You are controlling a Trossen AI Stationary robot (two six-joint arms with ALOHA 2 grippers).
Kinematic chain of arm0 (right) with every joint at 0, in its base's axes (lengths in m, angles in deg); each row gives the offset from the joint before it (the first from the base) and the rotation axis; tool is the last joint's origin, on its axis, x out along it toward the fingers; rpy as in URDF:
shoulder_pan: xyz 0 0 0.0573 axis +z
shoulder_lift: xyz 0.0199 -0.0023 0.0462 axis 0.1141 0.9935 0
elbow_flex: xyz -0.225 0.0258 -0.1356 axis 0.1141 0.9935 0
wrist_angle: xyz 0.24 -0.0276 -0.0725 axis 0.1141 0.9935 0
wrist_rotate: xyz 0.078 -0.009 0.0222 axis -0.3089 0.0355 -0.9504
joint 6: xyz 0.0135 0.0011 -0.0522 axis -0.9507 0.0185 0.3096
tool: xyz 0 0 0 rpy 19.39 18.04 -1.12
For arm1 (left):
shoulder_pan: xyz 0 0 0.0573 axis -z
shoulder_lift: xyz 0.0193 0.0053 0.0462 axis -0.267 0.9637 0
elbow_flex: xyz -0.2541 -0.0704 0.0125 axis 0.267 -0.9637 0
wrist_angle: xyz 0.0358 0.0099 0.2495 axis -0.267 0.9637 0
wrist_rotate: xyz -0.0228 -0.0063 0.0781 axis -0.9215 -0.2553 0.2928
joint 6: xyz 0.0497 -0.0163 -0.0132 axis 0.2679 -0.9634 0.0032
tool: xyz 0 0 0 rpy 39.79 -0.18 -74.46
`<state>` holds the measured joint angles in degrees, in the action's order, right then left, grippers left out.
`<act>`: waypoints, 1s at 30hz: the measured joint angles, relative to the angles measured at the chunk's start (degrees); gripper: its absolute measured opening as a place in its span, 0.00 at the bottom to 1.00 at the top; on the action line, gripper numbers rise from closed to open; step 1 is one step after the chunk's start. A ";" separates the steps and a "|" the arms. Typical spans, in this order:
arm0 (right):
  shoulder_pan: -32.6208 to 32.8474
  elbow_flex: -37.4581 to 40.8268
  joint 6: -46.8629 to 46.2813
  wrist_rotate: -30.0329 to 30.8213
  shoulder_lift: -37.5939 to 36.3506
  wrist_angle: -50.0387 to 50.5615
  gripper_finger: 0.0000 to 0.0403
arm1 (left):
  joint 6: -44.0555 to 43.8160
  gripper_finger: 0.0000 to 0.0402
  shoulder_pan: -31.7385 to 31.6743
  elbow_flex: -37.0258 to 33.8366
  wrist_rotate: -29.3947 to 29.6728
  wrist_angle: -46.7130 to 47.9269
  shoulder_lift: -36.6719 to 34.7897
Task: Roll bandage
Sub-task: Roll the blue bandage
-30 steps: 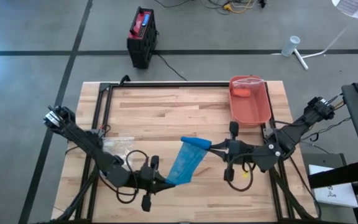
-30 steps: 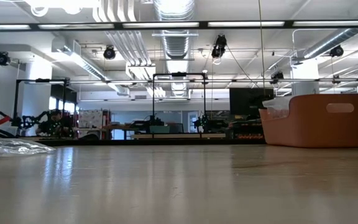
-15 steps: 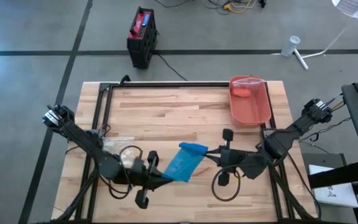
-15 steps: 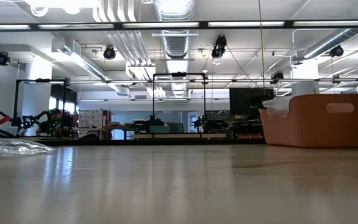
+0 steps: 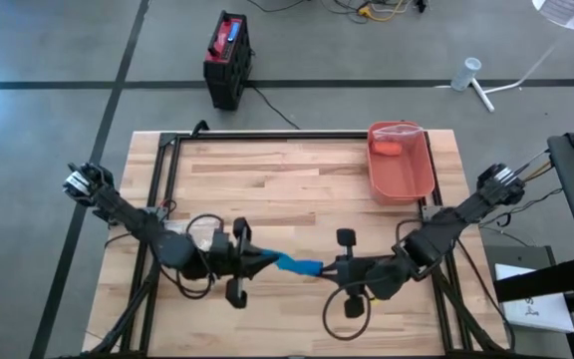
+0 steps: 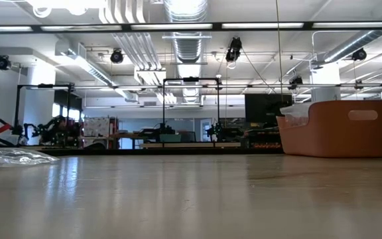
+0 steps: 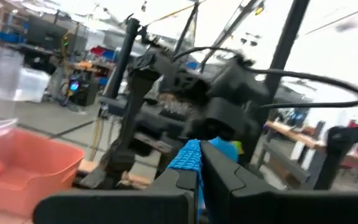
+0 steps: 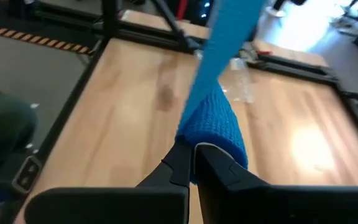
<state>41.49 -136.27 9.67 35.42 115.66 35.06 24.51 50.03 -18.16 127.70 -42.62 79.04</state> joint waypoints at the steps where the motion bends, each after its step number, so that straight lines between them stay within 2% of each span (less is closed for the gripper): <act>1: 0.05 0.02 0.06 -0.79 0.48 -0.43 0.01 | -0.55 0.00 -0.46 0.00 0.05 1.21 -0.15; 9: 1.63 -0.28 1.84 -3.31 0.55 -2.98 0.01 | -3.47 0.00 -3.06 0.00 0.38 9.14 -2.00; 15: 2.03 -0.59 3.42 -7.75 0.53 -6.11 0.01 | -4.08 0.00 -3.63 0.00 0.22 10.24 -2.07; 30: 1.07 -0.13 3.56 -9.46 1.61 -6.81 0.01 | -4.12 0.00 -4.31 0.00 -2.62 9.36 -0.94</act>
<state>42.56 -136.40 13.23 25.96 117.27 28.25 20.39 45.72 -18.16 125.08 -33.26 78.10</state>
